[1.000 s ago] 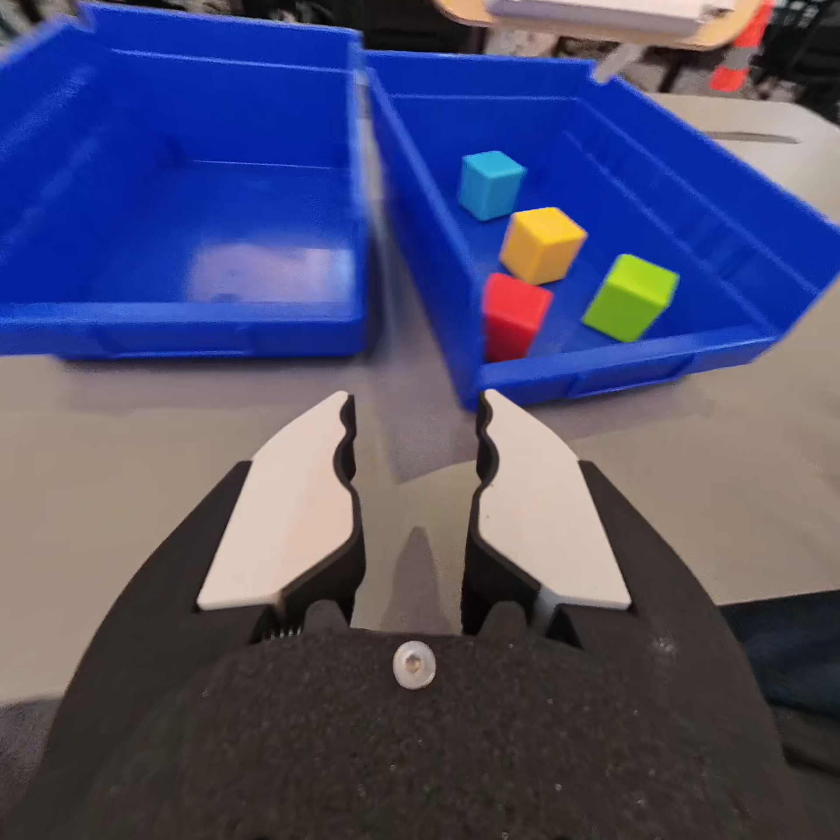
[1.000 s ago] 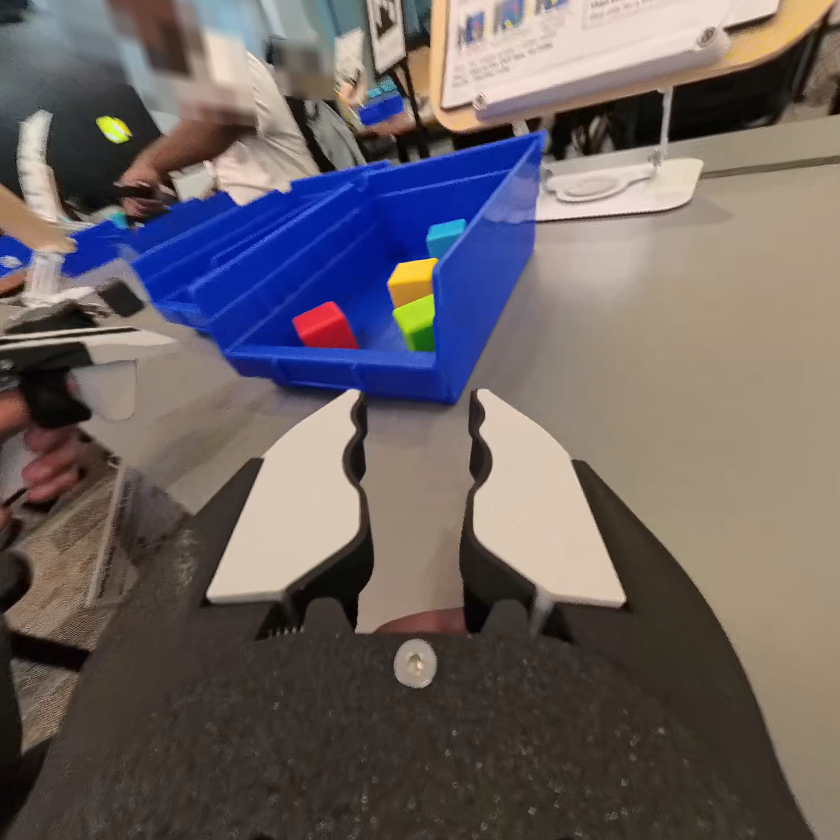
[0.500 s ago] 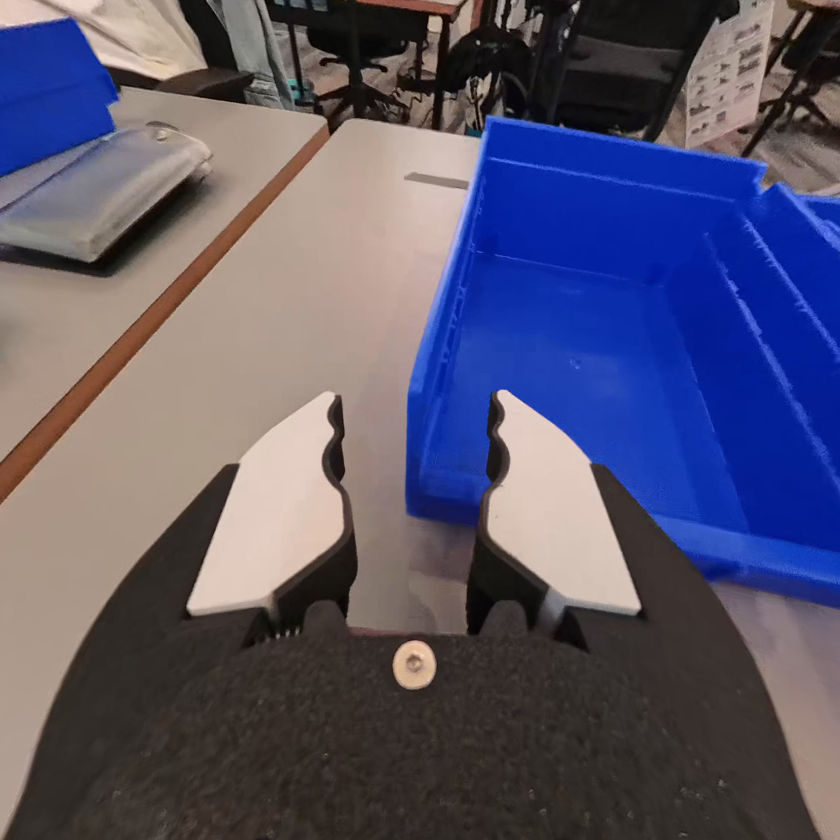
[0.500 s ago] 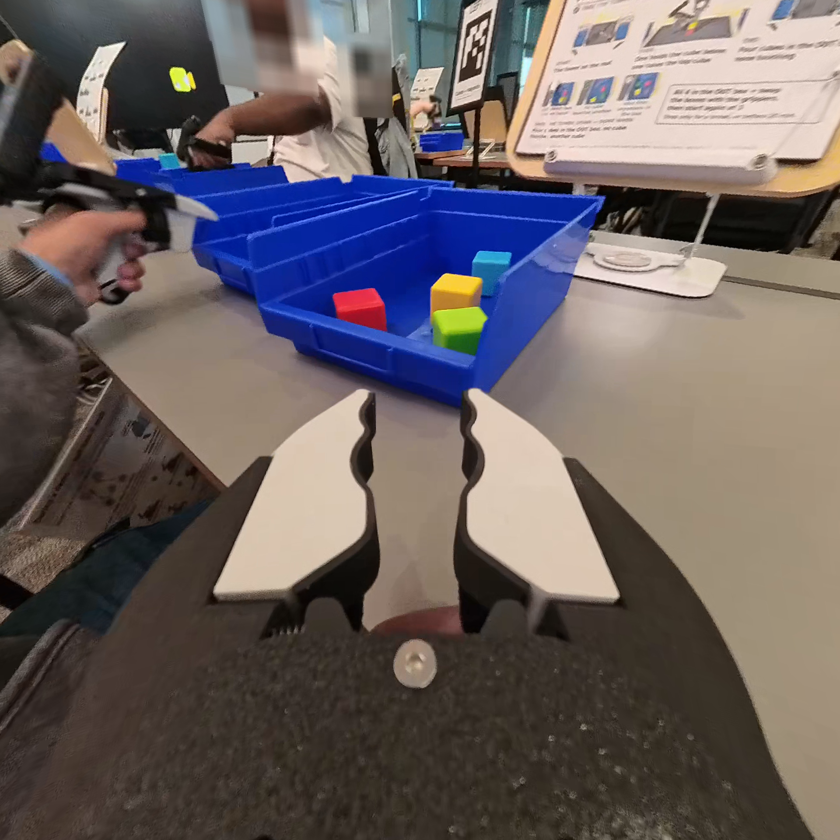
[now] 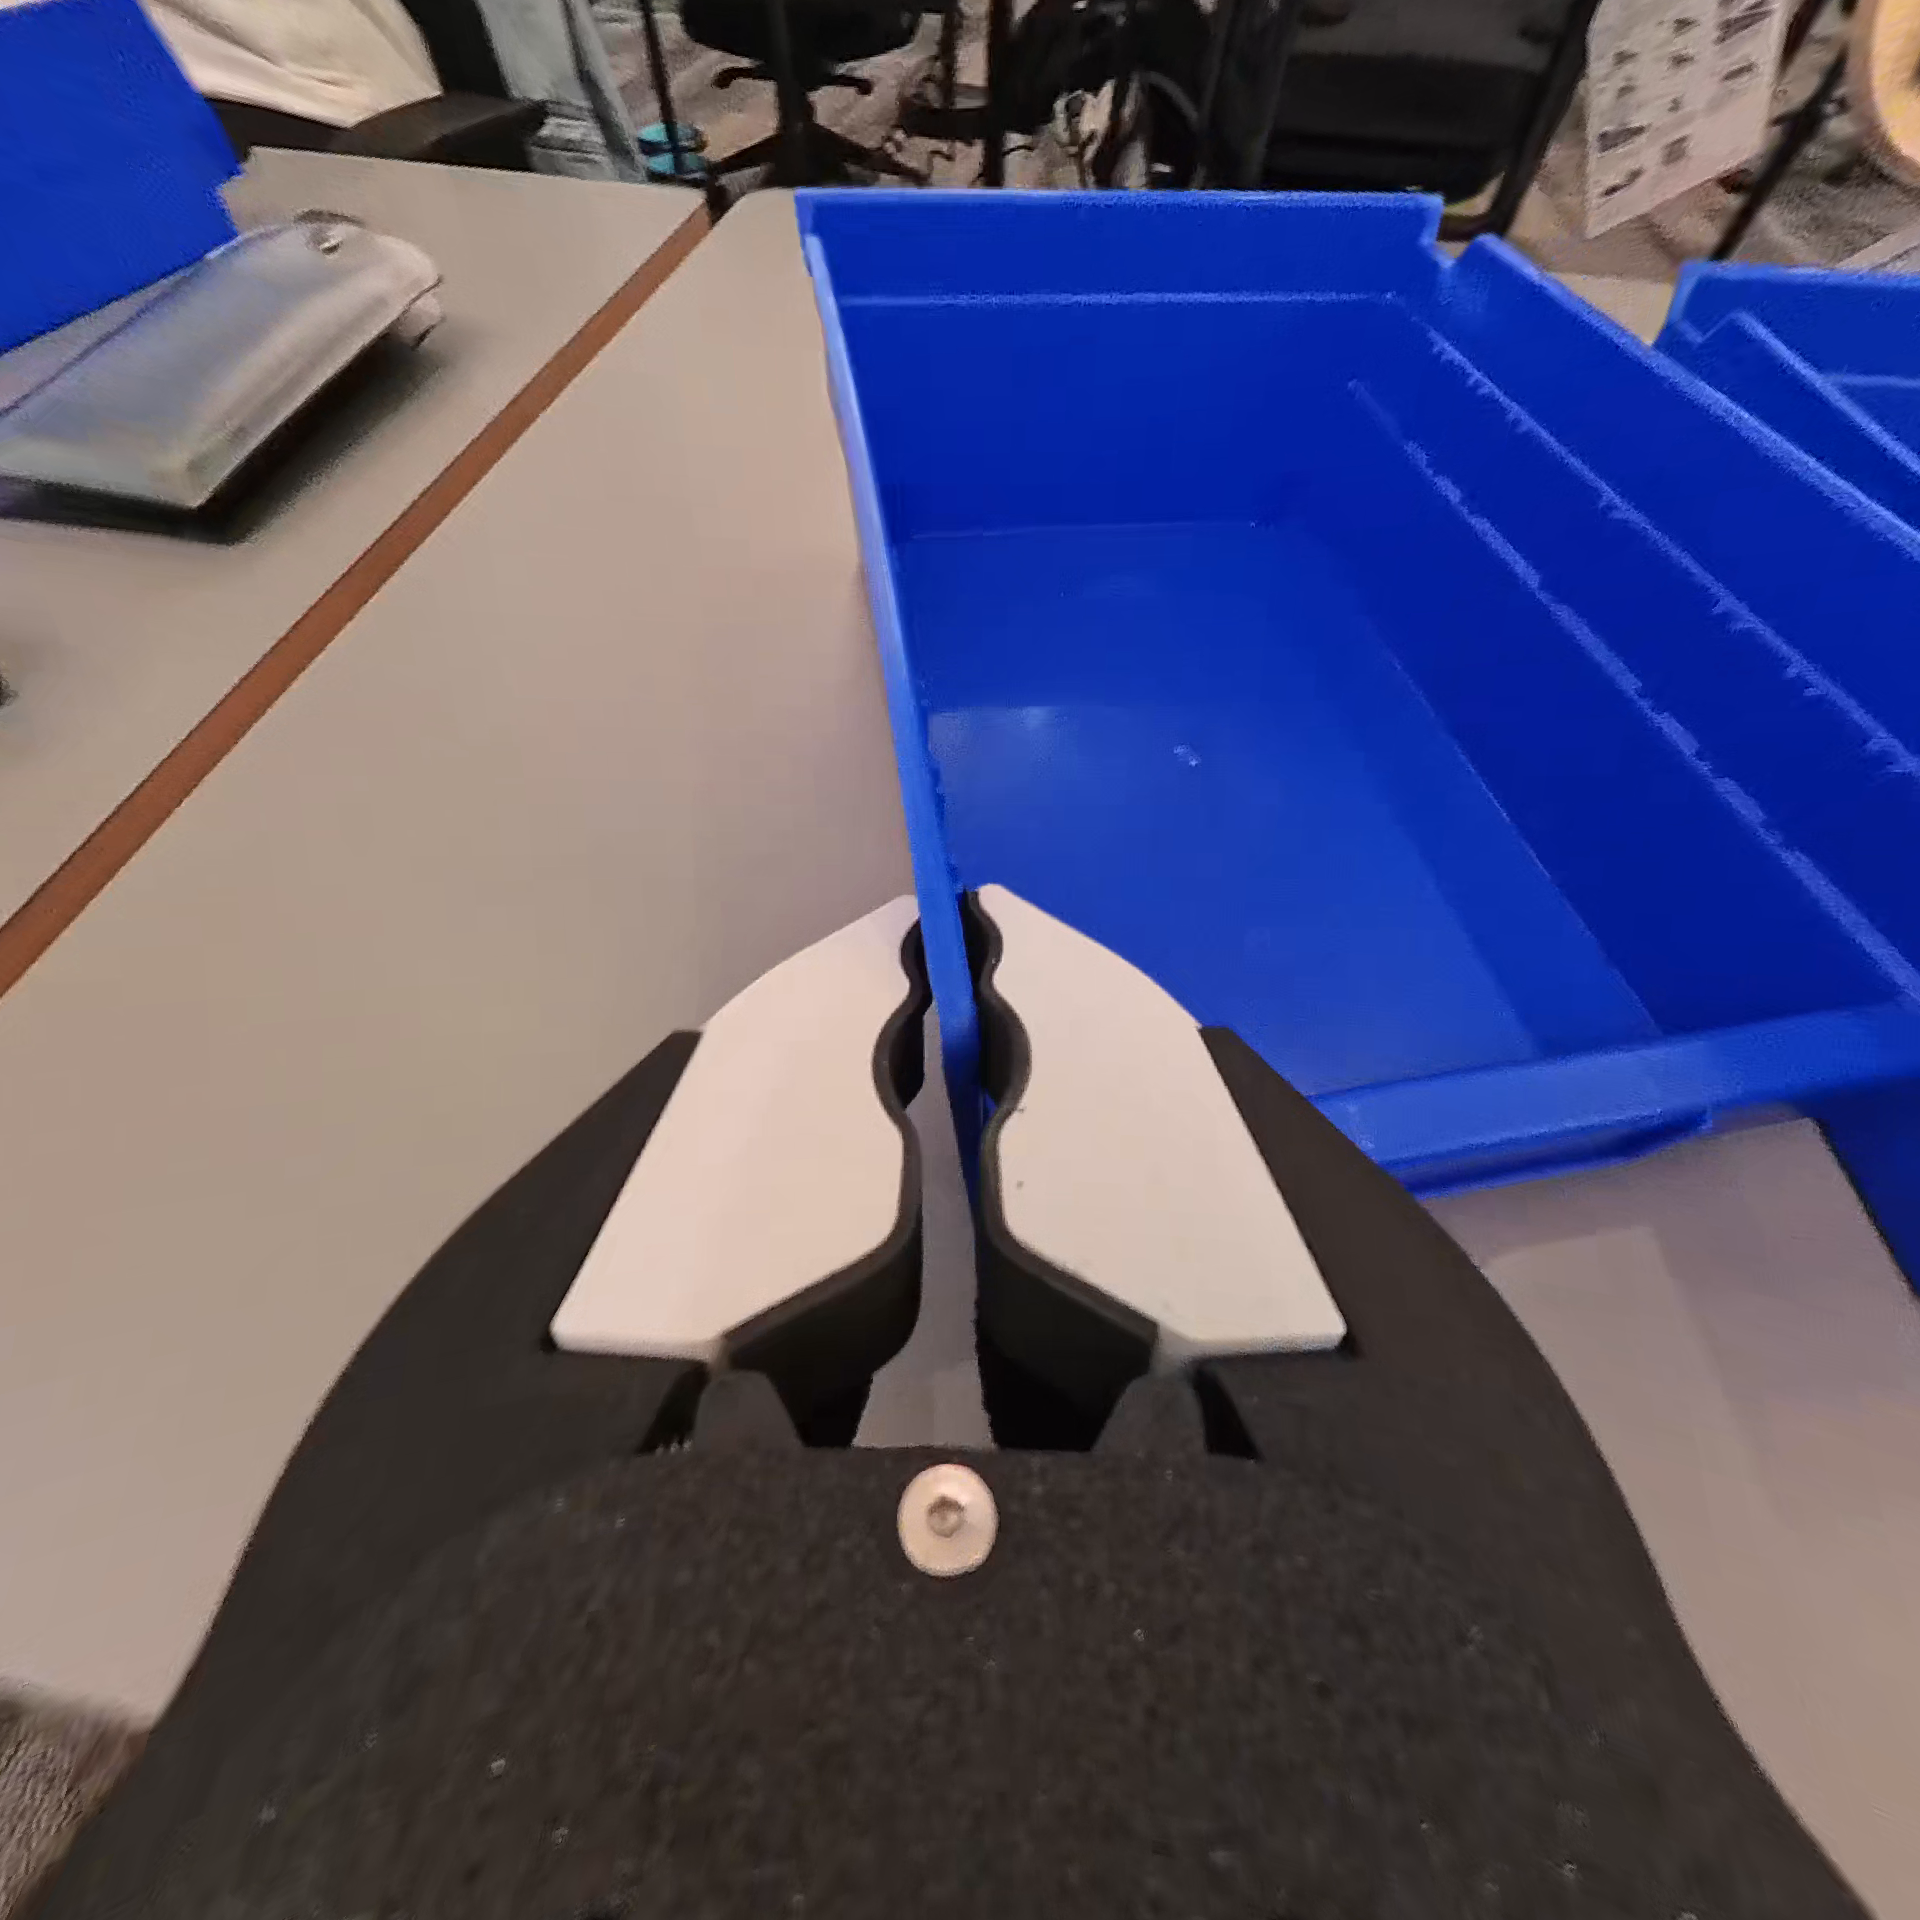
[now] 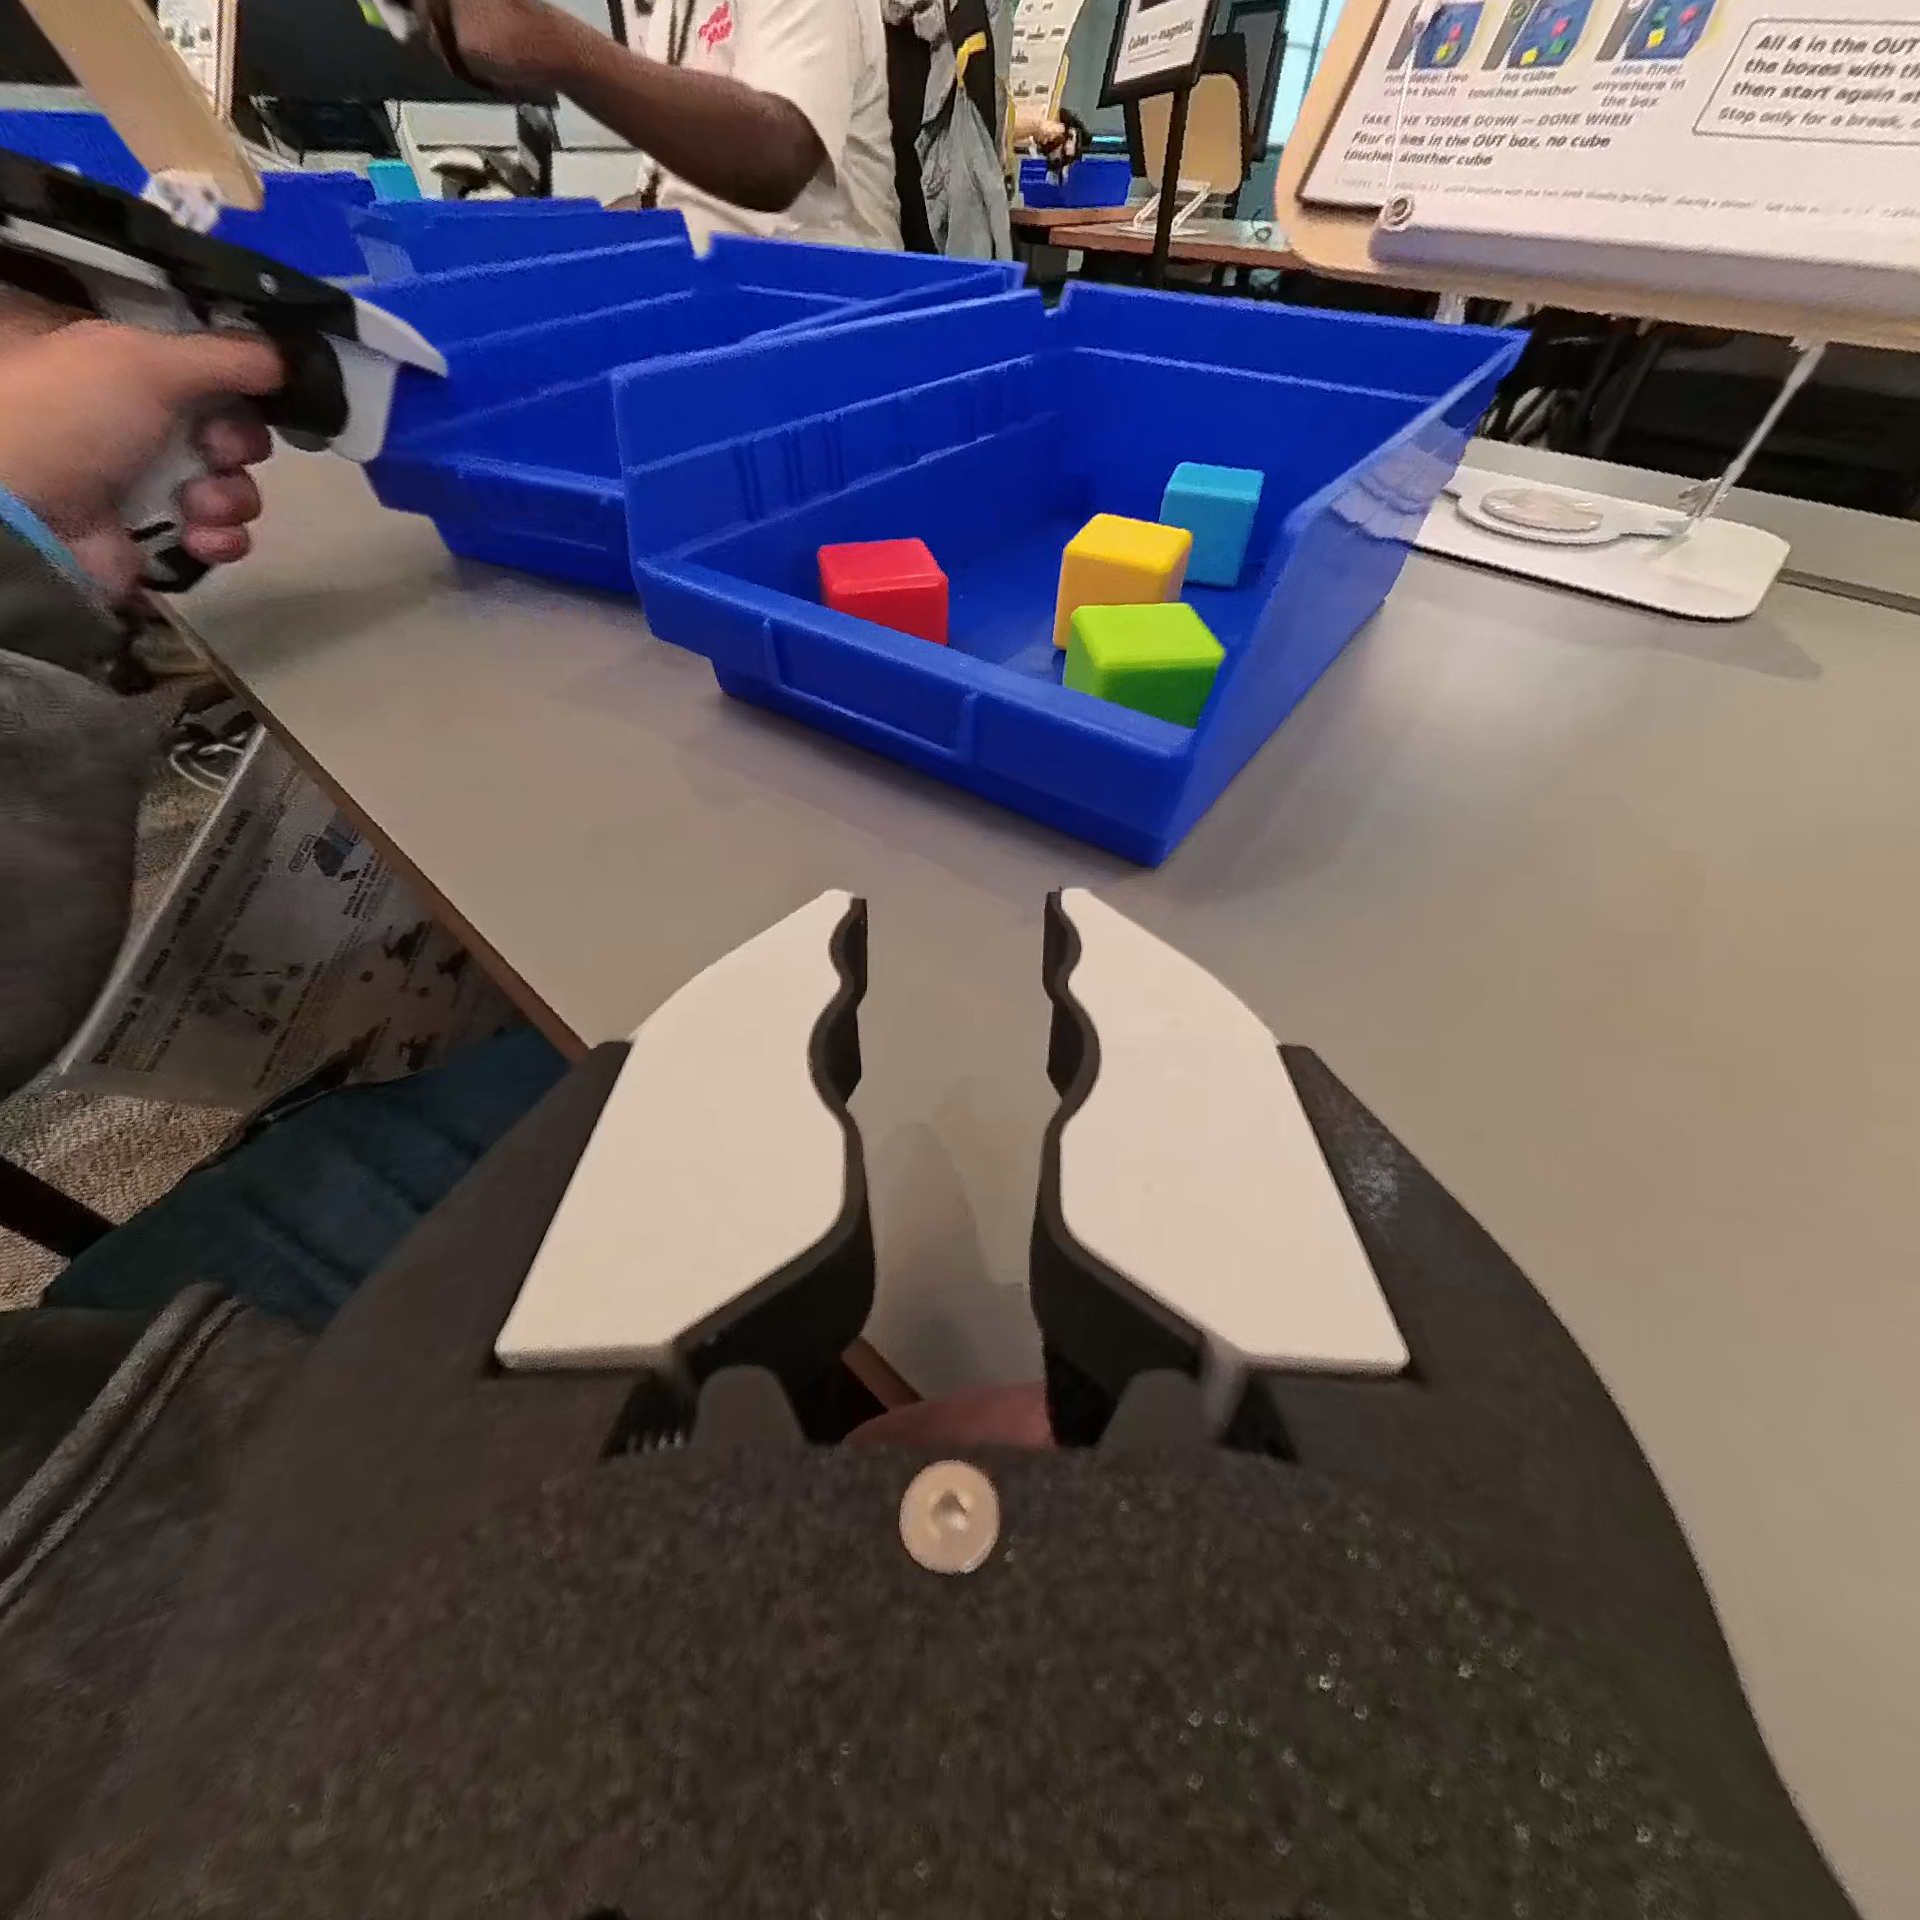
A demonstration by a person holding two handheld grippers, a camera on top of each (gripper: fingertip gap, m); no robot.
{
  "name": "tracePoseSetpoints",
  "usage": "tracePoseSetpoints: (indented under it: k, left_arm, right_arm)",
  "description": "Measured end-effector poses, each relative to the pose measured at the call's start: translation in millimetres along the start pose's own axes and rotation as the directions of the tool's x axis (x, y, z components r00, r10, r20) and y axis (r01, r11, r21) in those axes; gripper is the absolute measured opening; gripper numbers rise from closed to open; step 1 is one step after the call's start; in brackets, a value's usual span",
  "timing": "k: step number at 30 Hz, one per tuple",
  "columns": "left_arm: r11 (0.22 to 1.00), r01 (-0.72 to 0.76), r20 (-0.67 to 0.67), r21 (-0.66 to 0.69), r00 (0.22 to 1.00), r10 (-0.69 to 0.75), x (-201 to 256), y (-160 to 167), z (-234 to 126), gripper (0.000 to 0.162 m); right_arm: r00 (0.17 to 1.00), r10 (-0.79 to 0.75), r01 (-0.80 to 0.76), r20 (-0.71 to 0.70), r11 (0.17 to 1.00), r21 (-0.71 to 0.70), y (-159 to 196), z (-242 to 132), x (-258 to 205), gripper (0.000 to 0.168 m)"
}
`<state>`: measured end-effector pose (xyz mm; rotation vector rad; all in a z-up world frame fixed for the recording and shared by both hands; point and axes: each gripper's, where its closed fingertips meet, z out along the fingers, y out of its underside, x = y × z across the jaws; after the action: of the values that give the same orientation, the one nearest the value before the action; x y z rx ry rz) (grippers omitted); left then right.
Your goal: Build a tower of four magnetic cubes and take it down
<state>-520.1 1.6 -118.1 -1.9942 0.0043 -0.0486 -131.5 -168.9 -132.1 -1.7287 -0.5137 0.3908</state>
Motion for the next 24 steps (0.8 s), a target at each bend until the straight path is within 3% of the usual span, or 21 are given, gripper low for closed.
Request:
tracePoseSetpoints:
  k: [5, 12, 15, 19, 21, 22, 24]
  left_arm:
    - [0.997, 0.079, 0.051, 0.022, 0.995, -0.080, -4, 18, -40, 0.004]
    - [0.993, 0.117, 0.085, 0.032, 0.989, -0.120, -6, 40, -88, 0.004]
    - [0.989, 0.137, 0.095, 0.049, 0.985, -0.141, -7, 48, -107, 0.004]
    - [0.988, 0.128, 0.081, 0.091, 0.987, -0.136, -3, 59, -132, 0.004]
    - [0.990, 0.094, 0.083, 0.105, 0.991, -0.103, 1, 64, -141, 0.004]
    - [0.991, 0.078, 0.094, 0.110, 0.992, -0.088, 3, 65, -144, 0.004]
    - [0.993, 0.048, 0.142, 0.111, 0.988, -0.064, 2, 69, -152, 0.004]
  right_arm:
    - [0.999, 0.041, -0.038, 0.029, 0.996, -0.082, -4, 41, -46, 0.041]
    - [0.996, -0.047, 0.056, 0.074, 0.991, -0.120, -35, 126, -130, 0.044]
    - [0.995, -0.088, 0.084, -0.054, 0.994, -0.075, -46, 144, -129, 0.044]
    - [0.997, -0.043, 0.037, -0.064, 0.995, -0.094, -45, 156, -134, 0.043]
    - [1.000, 0.002, -0.002, -0.005, 0.996, -0.085, -48, 159, -145, 0.033]
    - [1.000, 0.020, -0.019, 0.014, 0.997, -0.075, -51, 159, -150, 0.020]
    - [0.999, 0.007, -0.010, -0.041, 0.997, -0.074, -55, 158, -146, 0.005]
